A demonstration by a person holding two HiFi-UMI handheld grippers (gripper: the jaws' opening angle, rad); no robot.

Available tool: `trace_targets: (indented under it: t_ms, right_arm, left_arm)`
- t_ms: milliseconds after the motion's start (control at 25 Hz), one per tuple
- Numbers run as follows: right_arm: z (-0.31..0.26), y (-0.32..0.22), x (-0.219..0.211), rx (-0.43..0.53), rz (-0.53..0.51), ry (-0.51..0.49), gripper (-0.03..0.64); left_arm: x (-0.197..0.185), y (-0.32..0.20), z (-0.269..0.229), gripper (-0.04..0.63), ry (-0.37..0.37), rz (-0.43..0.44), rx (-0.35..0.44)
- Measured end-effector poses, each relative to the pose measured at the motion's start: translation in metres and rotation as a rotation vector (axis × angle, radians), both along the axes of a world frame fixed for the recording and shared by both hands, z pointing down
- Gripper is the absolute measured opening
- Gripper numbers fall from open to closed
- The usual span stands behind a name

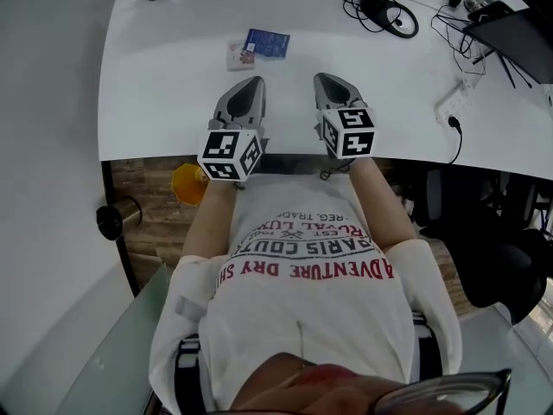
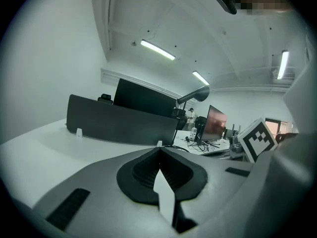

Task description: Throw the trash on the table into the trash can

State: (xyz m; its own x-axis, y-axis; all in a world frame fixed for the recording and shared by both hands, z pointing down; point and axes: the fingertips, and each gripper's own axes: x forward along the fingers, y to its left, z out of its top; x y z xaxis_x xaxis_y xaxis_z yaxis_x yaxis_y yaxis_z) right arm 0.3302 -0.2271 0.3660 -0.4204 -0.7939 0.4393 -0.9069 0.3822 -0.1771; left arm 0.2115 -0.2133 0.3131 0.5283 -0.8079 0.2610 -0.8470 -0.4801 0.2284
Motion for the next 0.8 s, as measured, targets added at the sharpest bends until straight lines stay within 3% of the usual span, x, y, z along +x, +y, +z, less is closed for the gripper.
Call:
trace_targets:
  t_ms: [240,280,360,600,800]
  right_arm:
    - [0.029,-0.055,-0.048,-0.111,-0.022,0.018,0.029]
    - [0.035,-0.065,-0.057,-0.127,-0.030,0.022,0.042]
    - [0.051,-0.085,-0.073,-0.169,-0.046,0.041,0.175]
    - [0.116,-0.136,-0.091,-0.320,-0.001,0.108,0.250]
    - [0.154,-0.165,-0.086,-0.400,0.052,0.142,0.268]
  left_arm:
    - [-0.039,-0.055,0.022,0.023,0.001,0.021,-0.056]
    - [-0.045,-0.064,0.026,0.023,0.000,0.027,-0.065]
    - [-0.056,-0.082,0.036,0.023,0.002,0.040,-0.088]
    - [-0.079,-0.129,0.075,0.023,0.002,0.073,-0.172]
    - [-0.088,-0.155,0.103,0.023,0.011,0.085,-0.226]
